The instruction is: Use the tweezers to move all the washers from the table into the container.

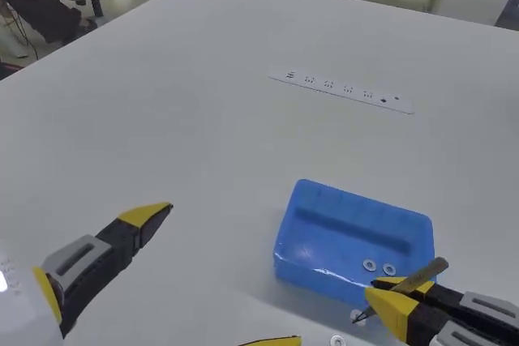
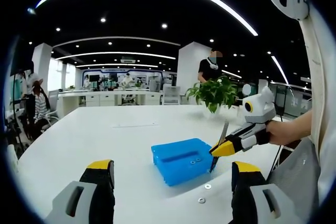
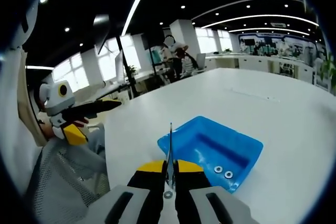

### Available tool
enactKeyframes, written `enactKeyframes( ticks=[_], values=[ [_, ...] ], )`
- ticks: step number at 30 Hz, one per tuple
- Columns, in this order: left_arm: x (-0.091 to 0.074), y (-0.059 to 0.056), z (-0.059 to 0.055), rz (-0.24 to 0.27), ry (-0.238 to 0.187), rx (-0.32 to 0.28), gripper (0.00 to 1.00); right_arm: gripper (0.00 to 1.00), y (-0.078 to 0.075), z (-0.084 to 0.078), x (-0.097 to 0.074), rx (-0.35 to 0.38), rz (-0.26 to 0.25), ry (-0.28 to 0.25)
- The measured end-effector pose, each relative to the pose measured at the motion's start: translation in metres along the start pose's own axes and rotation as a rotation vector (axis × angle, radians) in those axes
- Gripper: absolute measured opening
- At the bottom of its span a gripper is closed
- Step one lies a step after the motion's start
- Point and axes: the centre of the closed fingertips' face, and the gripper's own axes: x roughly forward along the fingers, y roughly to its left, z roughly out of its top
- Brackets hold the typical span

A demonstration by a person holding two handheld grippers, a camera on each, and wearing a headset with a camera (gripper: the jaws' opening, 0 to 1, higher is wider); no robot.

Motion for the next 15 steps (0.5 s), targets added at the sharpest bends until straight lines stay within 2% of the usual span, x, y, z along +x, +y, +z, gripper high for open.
enactKeyframes(
  ticks=[9,15],
  values=[
    [0.001,0.000,0.000,0.002,0.004,0.003,0.94,0.02,0.001,0.020,-0.002,-0.005,-0.004,-0.034],
    [0.001,0.001,-0.001,0.002,0.006,0.002,0.94,0.02,-0.007,0.028,-0.001,-0.010,-0.013,-0.047]
  ],
)
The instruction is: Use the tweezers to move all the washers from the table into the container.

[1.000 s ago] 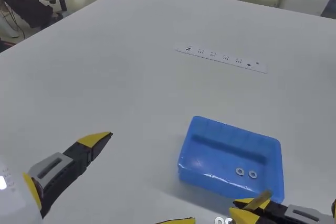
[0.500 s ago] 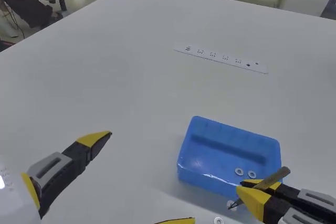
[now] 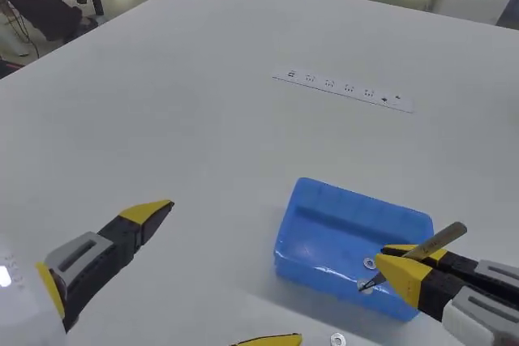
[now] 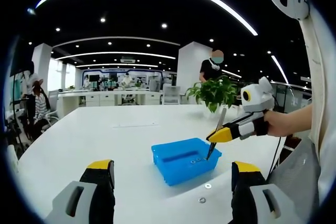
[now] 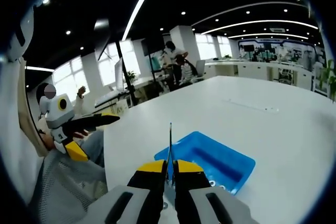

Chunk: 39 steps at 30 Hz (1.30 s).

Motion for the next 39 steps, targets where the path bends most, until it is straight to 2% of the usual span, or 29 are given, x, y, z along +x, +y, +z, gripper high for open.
enactKeyframes(
  ticks=[15,21,34,39],
  values=[
    [-0.001,0.001,-0.001,0.001,-0.002,0.000,0.94,0.02,-0.024,0.009,0.018,-0.012,-0.028,-0.002],
    [-0.001,0.001,0.000,0.003,-0.004,-0.002,0.94,0.02,-0.032,0.008,0.026,-0.021,-0.035,0.009],
    [-0.001,0.002,-0.001,0.003,-0.001,-0.007,0.94,0.02,-0.047,-0.007,0.041,-0.019,-0.045,0.057],
    [-0.001,0.002,-0.005,0.000,0.014,-0.007,0.94,0.03,-0.049,-0.015,0.048,-0.038,-0.044,0.082]
  ],
)
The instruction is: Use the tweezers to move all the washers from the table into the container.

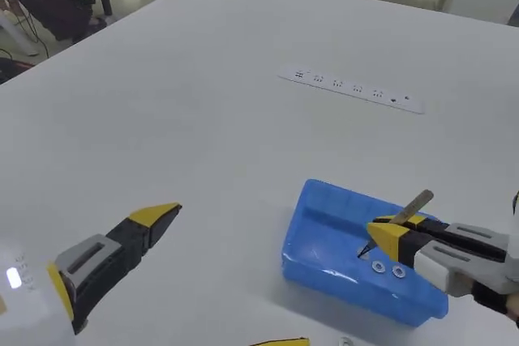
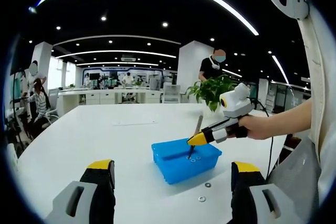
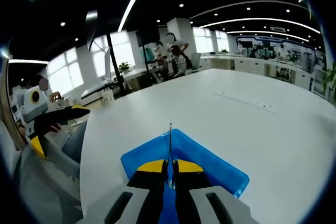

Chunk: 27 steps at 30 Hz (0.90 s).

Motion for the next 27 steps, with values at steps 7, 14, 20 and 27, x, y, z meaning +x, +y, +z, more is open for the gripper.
enactKeyframes(
  ticks=[7,14,20,27],
  values=[
    [0.000,-0.001,-0.003,-0.004,0.017,0.003,0.93,0.03,0.002,-0.005,0.007,-0.001,0.013,0.016],
    [0.000,-0.001,-0.004,-0.005,0.017,0.000,0.93,0.03,0.003,-0.013,0.011,-0.001,0.025,0.035],
    [0.001,-0.002,-0.005,-0.007,0.022,0.007,0.93,0.03,0.002,-0.020,0.012,-0.008,0.022,0.049],
    [0.001,0.000,-0.004,-0.002,0.019,0.008,0.93,0.03,0.000,-0.020,0.013,-0.019,0.019,0.047]
  ],
)
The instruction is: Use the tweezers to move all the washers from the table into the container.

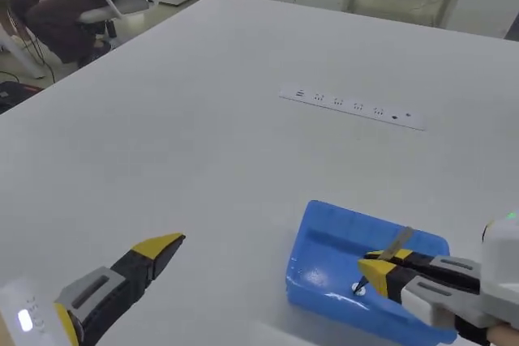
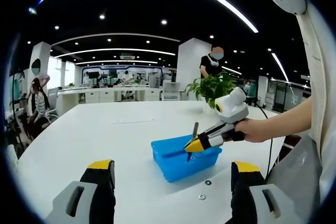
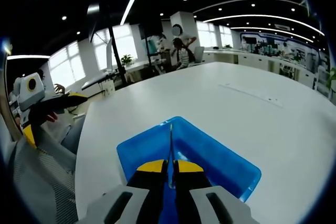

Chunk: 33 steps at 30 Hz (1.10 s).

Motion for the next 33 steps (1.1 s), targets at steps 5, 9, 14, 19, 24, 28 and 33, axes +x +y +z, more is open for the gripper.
enactKeyframes(
  ticks=[5,9,14,19,24,28,33],
  values=[
    [0.000,0.001,0.000,0.000,-0.003,0.000,0.93,0.03,0.001,0.000,0.002,-0.024,-0.002,0.000],
    [0.000,0.001,0.001,0.001,-0.006,-0.001,0.93,0.04,0.000,0.000,0.003,-0.030,0.003,0.008],
    [0.000,0.003,0.002,0.006,-0.012,-0.002,0.93,0.04,0.000,0.000,0.003,-0.027,0.008,0.009],
    [0.000,0.003,0.002,0.006,-0.014,0.000,0.93,0.04,0.001,0.002,0.001,-0.026,-0.001,-0.005],
    [0.001,0.002,0.003,0.004,-0.016,0.001,0.93,0.04,0.002,0.011,-0.004,-0.010,-0.002,-0.043],
    [0.000,0.002,0.003,0.003,-0.015,0.002,0.93,0.04,0.003,0.020,-0.009,0.002,-0.005,-0.069],
    [0.000,0.001,0.002,-0.001,-0.008,0.007,0.93,0.04,0.007,0.030,-0.015,0.026,0.000,-0.105]
  ],
)
